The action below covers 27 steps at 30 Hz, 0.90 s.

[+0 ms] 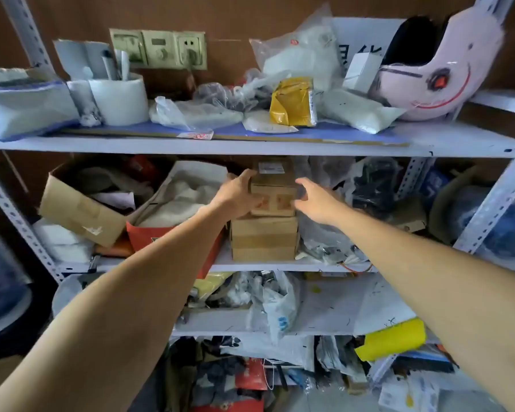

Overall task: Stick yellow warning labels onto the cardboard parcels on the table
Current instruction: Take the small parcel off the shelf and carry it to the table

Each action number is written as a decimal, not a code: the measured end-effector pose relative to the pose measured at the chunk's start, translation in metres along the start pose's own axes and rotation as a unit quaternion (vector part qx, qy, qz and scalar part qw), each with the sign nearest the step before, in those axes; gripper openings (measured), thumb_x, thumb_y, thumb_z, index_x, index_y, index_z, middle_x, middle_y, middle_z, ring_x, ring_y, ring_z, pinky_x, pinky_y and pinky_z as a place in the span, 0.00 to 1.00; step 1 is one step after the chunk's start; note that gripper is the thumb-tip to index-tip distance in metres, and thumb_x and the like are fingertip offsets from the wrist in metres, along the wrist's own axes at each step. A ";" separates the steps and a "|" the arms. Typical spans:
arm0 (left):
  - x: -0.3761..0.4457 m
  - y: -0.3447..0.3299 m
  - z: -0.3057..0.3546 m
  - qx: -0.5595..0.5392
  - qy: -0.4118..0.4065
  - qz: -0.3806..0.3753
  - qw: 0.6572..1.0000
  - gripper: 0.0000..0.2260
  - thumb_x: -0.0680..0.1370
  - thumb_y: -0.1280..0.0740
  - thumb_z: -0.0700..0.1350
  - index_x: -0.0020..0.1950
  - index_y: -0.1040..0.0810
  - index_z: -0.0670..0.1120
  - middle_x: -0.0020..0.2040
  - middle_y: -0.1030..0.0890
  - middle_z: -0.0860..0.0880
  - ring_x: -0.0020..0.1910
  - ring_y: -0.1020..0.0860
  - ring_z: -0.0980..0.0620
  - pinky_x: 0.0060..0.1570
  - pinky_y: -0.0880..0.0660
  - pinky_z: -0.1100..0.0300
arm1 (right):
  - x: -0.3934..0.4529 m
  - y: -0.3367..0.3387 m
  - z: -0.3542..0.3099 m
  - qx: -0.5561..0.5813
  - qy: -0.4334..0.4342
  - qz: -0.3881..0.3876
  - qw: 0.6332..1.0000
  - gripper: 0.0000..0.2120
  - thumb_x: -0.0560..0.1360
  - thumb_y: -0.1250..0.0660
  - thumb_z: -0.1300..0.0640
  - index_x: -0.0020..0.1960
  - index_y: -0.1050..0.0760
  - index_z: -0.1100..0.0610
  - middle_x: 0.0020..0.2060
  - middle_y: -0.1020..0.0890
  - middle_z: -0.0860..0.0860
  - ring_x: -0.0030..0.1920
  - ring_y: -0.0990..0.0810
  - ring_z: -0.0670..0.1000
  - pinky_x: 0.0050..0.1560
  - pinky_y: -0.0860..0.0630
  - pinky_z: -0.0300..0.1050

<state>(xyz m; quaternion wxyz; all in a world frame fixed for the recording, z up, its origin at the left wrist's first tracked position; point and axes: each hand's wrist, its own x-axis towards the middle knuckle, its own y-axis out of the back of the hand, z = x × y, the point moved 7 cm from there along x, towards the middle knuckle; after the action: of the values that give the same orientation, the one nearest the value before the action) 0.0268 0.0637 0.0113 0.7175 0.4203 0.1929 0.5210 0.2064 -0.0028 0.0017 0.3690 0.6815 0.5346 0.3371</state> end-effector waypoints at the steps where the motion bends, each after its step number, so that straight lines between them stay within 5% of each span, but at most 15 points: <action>1: 0.005 -0.002 0.000 -0.013 0.006 -0.012 1.000 0.32 0.75 0.31 0.52 0.77 0.39 0.57 0.63 0.25 0.42 0.53 0.22 0.43 0.48 0.25 0.57 | 0.006 -0.001 0.000 0.022 0.003 0.000 1.000 0.32 0.76 0.35 0.47 0.76 0.45 0.46 0.62 0.22 0.58 0.56 0.20 0.60 0.60 0.23 0.58; 3: 0.020 -0.007 -0.007 -0.025 0.017 -0.038 0.999 0.33 0.75 0.31 0.54 0.77 0.41 0.59 0.65 0.23 0.43 0.54 0.21 0.45 0.48 0.27 0.58 | 0.018 -0.002 0.002 0.045 0.003 -0.004 0.999 0.34 0.76 0.35 0.48 0.77 0.47 0.44 0.67 0.24 0.58 0.60 0.21 0.61 0.63 0.24 0.59; 8: 0.051 -0.024 -0.019 -0.124 0.041 -0.072 0.989 0.30 0.78 0.33 0.54 0.77 0.40 0.59 0.68 0.24 0.47 0.58 0.24 0.48 0.55 0.29 0.57 | 0.048 -0.005 0.006 0.126 0.014 -0.013 0.992 0.34 0.77 0.35 0.46 0.78 0.47 0.45 0.77 0.36 0.50 0.74 0.34 0.55 0.64 0.37 0.41; 13: 0.066 -0.045 -0.027 -0.179 0.052 -0.057 0.981 0.28 0.77 0.36 0.61 0.76 0.40 0.65 0.64 0.25 0.55 0.59 0.24 0.51 0.59 0.28 0.58 | 0.071 -0.017 0.006 0.183 0.006 -0.036 0.982 0.29 0.79 0.43 0.41 0.78 0.46 0.42 0.78 0.38 0.48 0.77 0.39 0.54 0.71 0.40 0.46; 19: 0.051 -0.054 -0.019 -0.292 0.036 -0.012 0.956 0.29 0.76 0.31 0.56 0.75 0.37 0.63 0.66 0.22 0.51 0.58 0.19 0.52 0.57 0.20 0.56 | 0.060 -0.020 0.018 0.222 0.017 0.025 0.975 0.26 0.79 0.40 0.42 0.76 0.39 0.43 0.75 0.33 0.47 0.73 0.31 0.53 0.61 0.35 0.39; 23: 0.020 -0.055 -0.004 -0.336 -0.003 0.019 0.942 0.24 0.79 0.34 0.54 0.73 0.34 0.64 0.66 0.21 0.52 0.50 0.17 0.58 0.42 0.19 0.65 | 0.018 -0.020 0.018 0.292 0.034 0.063 0.954 0.26 0.80 0.38 0.51 0.76 0.39 0.49 0.76 0.35 0.47 0.74 0.37 0.45 0.60 0.40 0.26; 27: -0.012 -0.064 0.007 -0.361 -0.063 0.015 0.930 0.22 0.78 0.34 0.55 0.72 0.32 0.65 0.68 0.23 0.58 0.61 0.21 0.59 0.60 0.21 0.54 | -0.032 -0.021 0.029 0.275 0.012 0.128 0.953 0.25 0.79 0.37 0.49 0.75 0.37 0.44 0.64 0.27 0.46 0.54 0.27 0.33 0.47 0.34 0.17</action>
<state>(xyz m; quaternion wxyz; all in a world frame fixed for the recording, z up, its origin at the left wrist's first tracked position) 0.0643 0.0435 -0.0381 0.8236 0.1679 -0.0604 0.5383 0.2150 -0.0348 -0.0333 0.1147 0.8152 0.5194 0.2292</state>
